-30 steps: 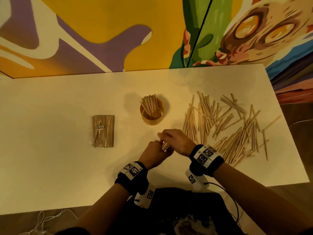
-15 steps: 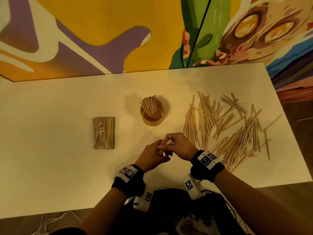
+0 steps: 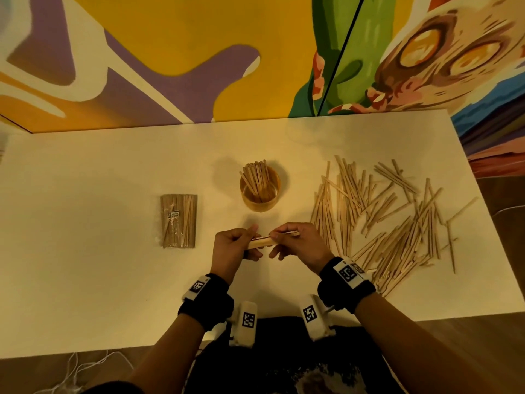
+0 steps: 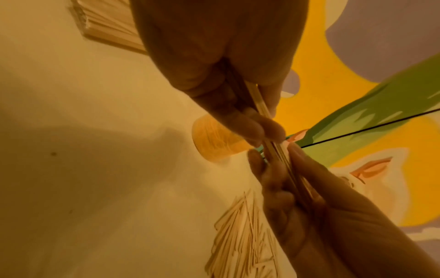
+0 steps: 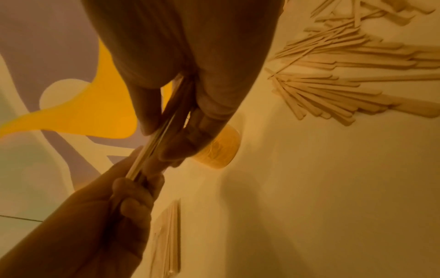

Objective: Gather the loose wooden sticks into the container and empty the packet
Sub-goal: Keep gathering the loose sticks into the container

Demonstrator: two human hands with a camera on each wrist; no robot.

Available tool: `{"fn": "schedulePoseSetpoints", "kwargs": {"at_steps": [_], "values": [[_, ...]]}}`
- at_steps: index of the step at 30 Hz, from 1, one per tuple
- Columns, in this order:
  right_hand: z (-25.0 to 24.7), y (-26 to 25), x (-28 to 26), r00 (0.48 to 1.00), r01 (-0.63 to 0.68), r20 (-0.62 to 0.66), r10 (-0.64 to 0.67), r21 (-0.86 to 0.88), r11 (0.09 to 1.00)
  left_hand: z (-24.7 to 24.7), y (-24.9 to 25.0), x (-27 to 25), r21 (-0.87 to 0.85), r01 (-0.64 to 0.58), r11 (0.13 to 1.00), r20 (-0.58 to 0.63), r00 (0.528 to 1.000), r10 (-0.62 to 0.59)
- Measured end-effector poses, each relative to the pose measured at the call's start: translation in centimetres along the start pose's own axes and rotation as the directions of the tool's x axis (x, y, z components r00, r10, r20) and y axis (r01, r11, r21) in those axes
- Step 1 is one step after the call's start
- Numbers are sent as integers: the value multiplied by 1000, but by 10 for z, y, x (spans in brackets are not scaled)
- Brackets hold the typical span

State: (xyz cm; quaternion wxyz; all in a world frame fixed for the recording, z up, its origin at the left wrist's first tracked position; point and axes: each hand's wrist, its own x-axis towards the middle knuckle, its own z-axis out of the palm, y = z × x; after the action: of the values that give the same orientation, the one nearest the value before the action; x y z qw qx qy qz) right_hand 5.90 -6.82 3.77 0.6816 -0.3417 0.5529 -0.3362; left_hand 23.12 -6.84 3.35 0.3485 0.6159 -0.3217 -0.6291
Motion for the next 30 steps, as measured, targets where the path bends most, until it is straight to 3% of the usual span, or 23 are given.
{"fn": "schedulePoseSetpoints", "kwargs": {"at_steps": [7,13,30], "values": [[-10,-2,-6,1000,-27,-13,28,99,995,-10,6,-2,37,-35,999,203,979,27],[-11,0,-7,997,-82,34,76,223,971,-10,10,-4,56,-99,994,214,973,85],[-13,0,-4,999,-35,38,26,247,968,-9,12,-2,61,-157,986,236,962,138]]}}
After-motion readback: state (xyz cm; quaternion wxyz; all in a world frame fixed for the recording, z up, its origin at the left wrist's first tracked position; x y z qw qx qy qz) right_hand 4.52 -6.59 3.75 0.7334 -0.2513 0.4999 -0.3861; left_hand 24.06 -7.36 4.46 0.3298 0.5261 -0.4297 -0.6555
